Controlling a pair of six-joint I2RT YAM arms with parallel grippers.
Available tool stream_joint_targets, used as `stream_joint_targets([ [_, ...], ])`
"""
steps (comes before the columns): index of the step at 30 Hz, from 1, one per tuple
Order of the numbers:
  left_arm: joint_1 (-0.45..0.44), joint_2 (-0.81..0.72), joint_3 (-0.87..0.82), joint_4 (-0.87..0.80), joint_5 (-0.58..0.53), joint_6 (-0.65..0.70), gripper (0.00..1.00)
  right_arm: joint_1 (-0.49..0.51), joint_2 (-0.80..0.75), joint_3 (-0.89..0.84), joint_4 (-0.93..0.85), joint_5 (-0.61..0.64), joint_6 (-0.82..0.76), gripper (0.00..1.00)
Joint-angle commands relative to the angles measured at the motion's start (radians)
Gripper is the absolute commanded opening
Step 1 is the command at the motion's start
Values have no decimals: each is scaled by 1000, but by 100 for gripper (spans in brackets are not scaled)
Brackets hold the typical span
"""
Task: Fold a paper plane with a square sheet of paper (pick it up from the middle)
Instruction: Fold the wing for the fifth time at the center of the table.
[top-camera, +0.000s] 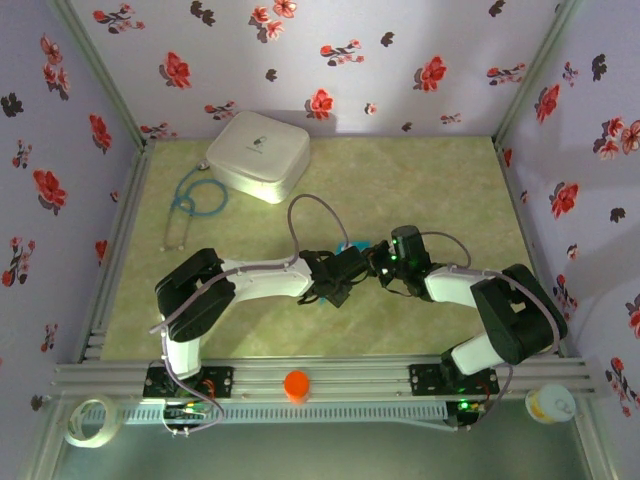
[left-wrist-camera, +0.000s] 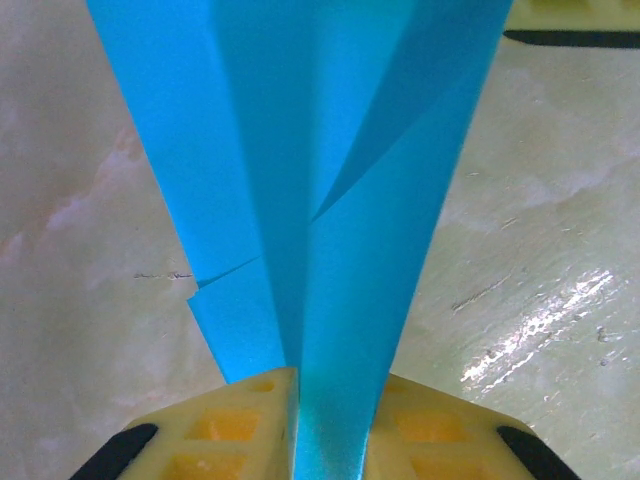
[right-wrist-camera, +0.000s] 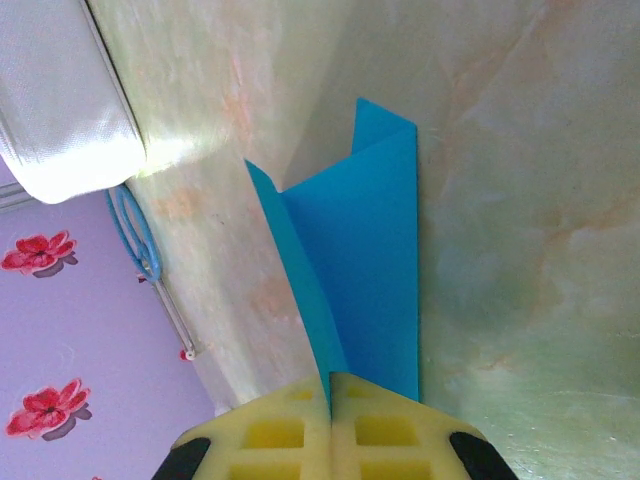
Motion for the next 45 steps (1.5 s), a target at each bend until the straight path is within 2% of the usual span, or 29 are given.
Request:
stream_joint_targets([
  [1, -8, 17, 28, 0, -24, -2, 20, 6, -13, 18, 11, -10, 4, 0],
  [6, -8, 13, 27, 8, -18, -6, 16, 7, -13, 15, 11, -7, 4, 1],
  [15, -7, 2, 24, 23, -14, -14, 20, 7, -13, 14, 11, -9, 4, 1],
  [29, -8, -11, 7, 41, -11, -15, 20, 6, -10, 7, 18, -4, 5, 1],
  [39, -9, -5, 4, 45, -4, -18, 13, 6, -9, 7, 16, -6, 4, 1],
  [42, -7, -3, 3, 44, -10, -27, 9, 6, -14, 7, 11, -4, -6, 5],
  [45, -7, 0, -1, 48, -10, -41, 6, 3, -37, 18, -38, -1, -48, 17],
])
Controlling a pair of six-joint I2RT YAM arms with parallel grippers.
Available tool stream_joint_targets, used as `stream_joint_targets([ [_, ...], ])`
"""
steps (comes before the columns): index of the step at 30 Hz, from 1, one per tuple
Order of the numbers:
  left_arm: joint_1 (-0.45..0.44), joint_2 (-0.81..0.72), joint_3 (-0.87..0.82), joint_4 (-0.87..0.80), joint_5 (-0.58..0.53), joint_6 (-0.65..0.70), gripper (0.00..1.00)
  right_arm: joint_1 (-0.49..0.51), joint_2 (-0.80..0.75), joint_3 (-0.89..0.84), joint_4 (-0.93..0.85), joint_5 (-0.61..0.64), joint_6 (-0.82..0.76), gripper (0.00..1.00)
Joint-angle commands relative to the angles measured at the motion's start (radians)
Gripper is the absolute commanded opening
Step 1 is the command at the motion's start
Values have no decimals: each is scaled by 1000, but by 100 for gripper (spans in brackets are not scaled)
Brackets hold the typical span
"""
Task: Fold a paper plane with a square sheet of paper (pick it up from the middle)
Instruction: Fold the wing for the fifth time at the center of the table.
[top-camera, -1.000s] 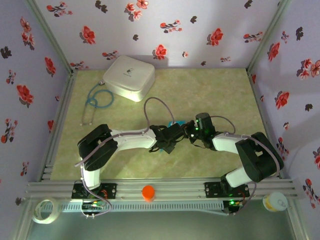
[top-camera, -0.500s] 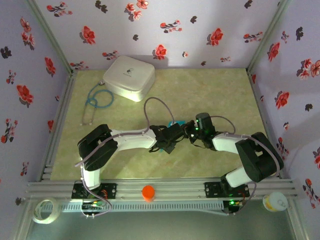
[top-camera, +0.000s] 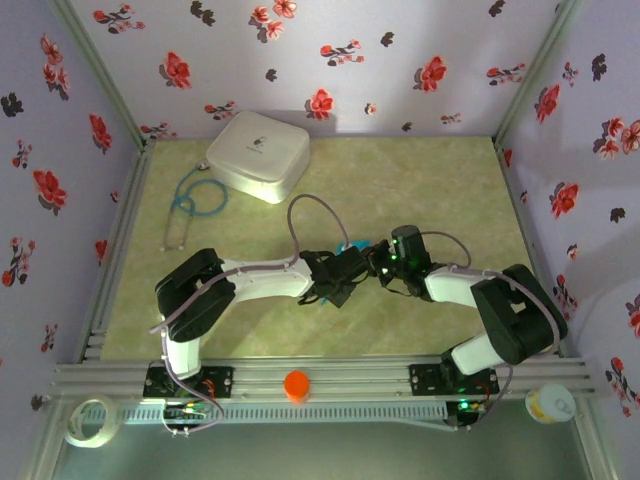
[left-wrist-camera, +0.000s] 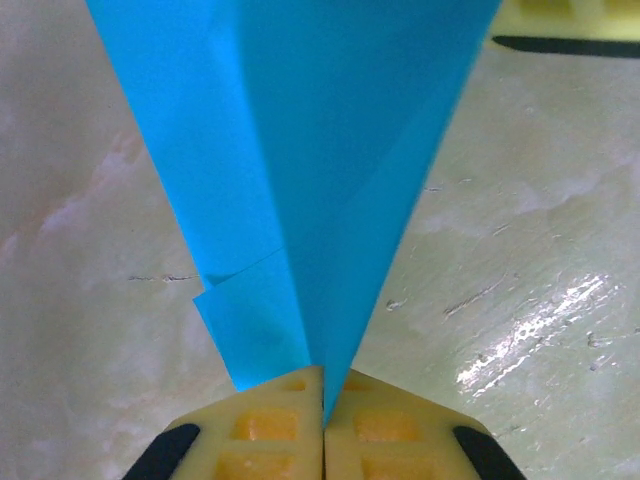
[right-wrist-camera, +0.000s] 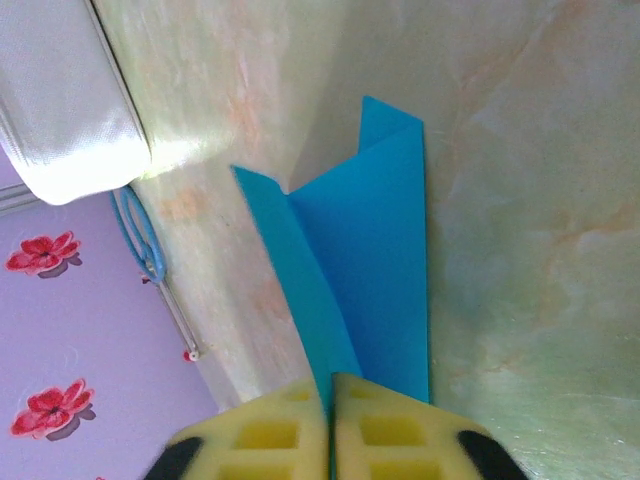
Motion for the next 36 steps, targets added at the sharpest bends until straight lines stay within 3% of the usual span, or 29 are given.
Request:
stream_joint_targets([
  [1, -3, 2, -4, 43, -10, -36, 6, 2, -46, 24, -76, 1, -67, 23],
  [8, 21, -8, -40, 89, 39, -73, 5, -50, -213, 66, -385, 93, -221, 44],
  [14, 38, 0, -52, 110, 79, -86, 7, -82, -333, 84, -554, 163, -297, 52],
  [21, 40, -6, -61, 121, 93, -90, 16, -89, -345, 62, -548, 159, -292, 52],
  [36, 40, -28, -81, 139, 93, -81, 17, -88, -195, 63, -322, -27, -212, 52],
])
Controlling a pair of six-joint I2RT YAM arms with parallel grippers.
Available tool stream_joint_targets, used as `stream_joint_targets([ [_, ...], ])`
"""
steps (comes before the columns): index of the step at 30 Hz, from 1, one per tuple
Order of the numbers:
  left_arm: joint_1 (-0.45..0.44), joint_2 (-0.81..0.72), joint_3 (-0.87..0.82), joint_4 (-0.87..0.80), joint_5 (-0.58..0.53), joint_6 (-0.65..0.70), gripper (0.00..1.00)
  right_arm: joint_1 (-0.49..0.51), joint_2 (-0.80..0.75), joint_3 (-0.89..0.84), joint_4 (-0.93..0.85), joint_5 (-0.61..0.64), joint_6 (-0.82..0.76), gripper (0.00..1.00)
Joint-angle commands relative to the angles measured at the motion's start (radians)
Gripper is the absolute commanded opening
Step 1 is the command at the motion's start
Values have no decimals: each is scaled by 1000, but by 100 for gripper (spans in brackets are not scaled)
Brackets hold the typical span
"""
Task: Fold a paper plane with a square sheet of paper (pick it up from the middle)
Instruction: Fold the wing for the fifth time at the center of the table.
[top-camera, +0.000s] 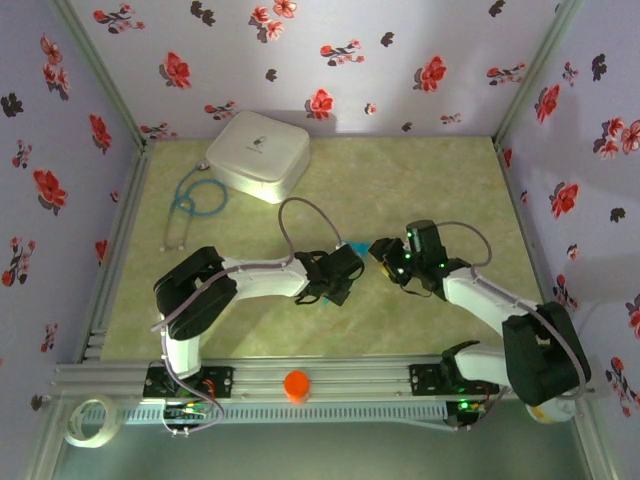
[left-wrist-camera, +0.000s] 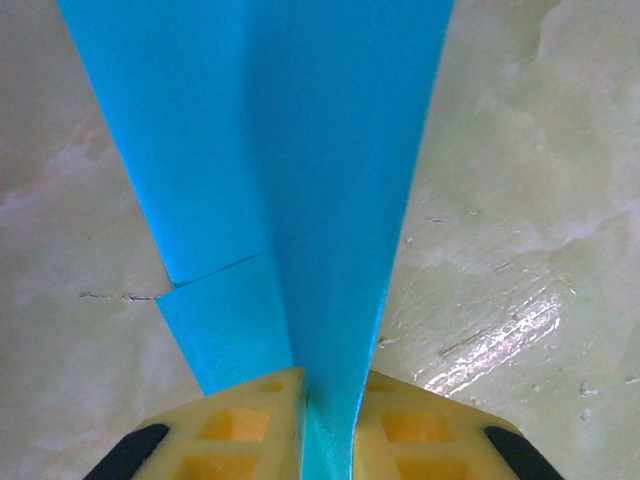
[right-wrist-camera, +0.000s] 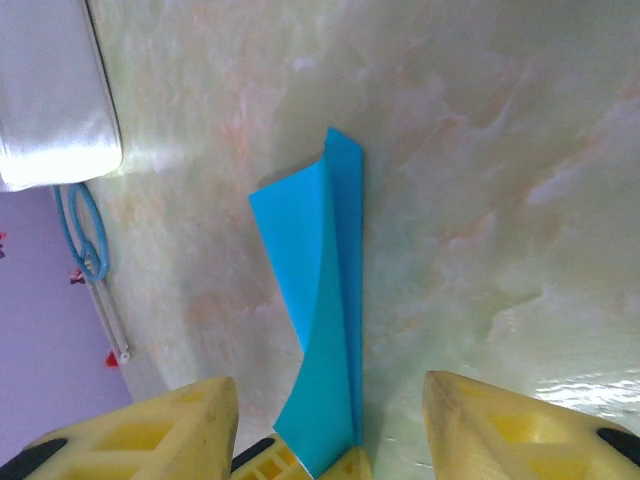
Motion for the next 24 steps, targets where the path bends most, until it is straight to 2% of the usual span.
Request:
stream_joint_targets([
  [1, 4, -29, -13, 10, 10, -2, 17, -5, 39, 4, 88, -66, 40, 52],
  [14, 5, -47, -29, 20, 8, 19, 17, 19, 239, 72, 184, -150, 66, 50],
  [18, 4, -58, -36, 23, 4, 28, 18, 28, 281, 84, 181, -167, 63, 43],
  [24, 5, -65, -37, 24, 0, 35, 21, 34, 286, 72, 188, -171, 68, 26],
])
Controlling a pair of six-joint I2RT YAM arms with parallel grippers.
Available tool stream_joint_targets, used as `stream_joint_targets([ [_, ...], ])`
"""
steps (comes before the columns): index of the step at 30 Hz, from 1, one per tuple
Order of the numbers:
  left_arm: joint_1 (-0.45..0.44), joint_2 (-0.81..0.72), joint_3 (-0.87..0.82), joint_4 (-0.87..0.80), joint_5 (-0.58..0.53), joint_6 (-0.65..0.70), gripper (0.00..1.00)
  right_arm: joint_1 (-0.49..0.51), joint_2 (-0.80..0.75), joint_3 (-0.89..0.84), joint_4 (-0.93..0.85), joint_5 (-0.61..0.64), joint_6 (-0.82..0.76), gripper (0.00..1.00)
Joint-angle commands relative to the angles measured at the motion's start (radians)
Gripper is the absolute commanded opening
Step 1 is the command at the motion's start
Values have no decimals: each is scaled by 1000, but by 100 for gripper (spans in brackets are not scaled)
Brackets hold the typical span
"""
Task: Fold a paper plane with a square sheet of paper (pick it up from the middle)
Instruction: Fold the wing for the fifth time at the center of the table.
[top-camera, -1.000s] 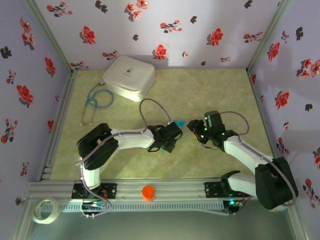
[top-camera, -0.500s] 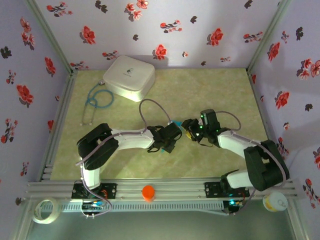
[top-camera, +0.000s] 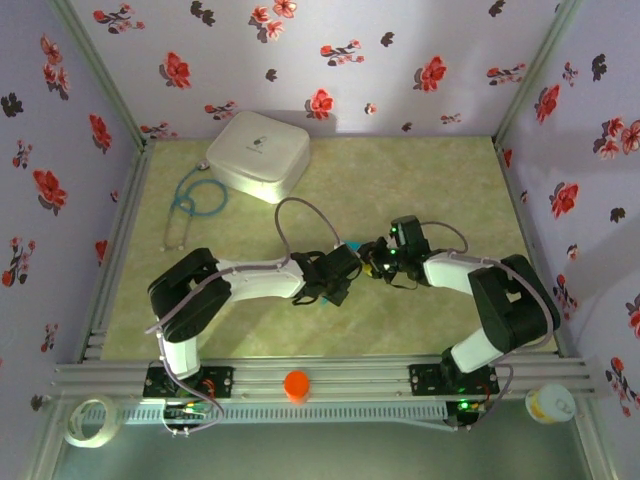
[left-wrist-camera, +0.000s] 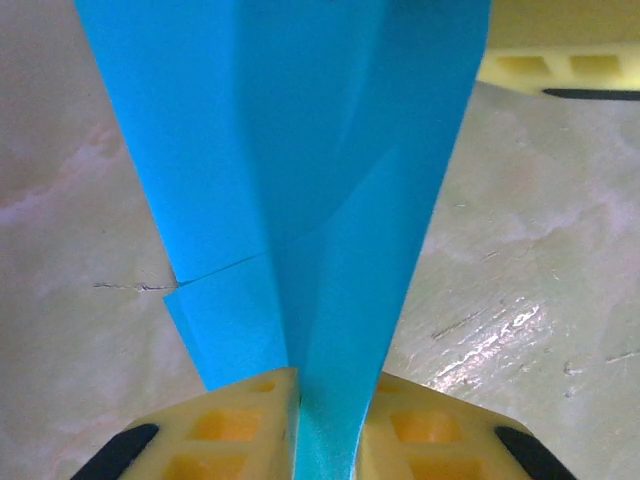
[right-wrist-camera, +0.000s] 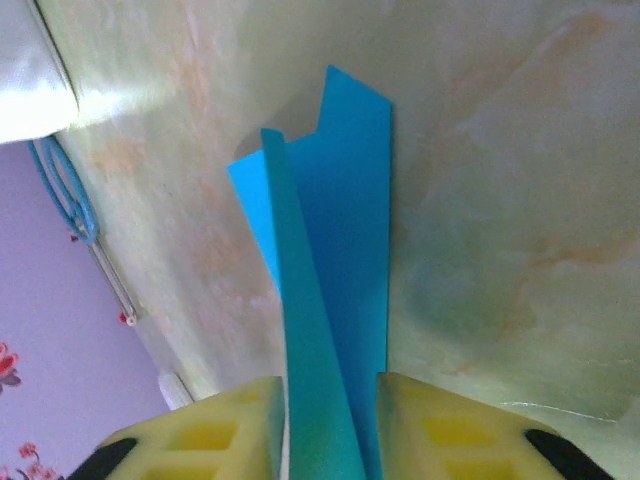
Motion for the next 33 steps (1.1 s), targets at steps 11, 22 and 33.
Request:
stream_joint_targets([
  [11, 4, -30, -13, 9, -3, 25, 18, 9, -11, 0, 20, -17, 15, 17],
  [22, 4, -18, -17, 21, 6, 2, 10, 10, -45, 6, -35, 11, -8, 21],
  [33, 4, -51, -28, 38, 8, 19, 24, 9, -35, 7, -15, 1, -5, 13],
])
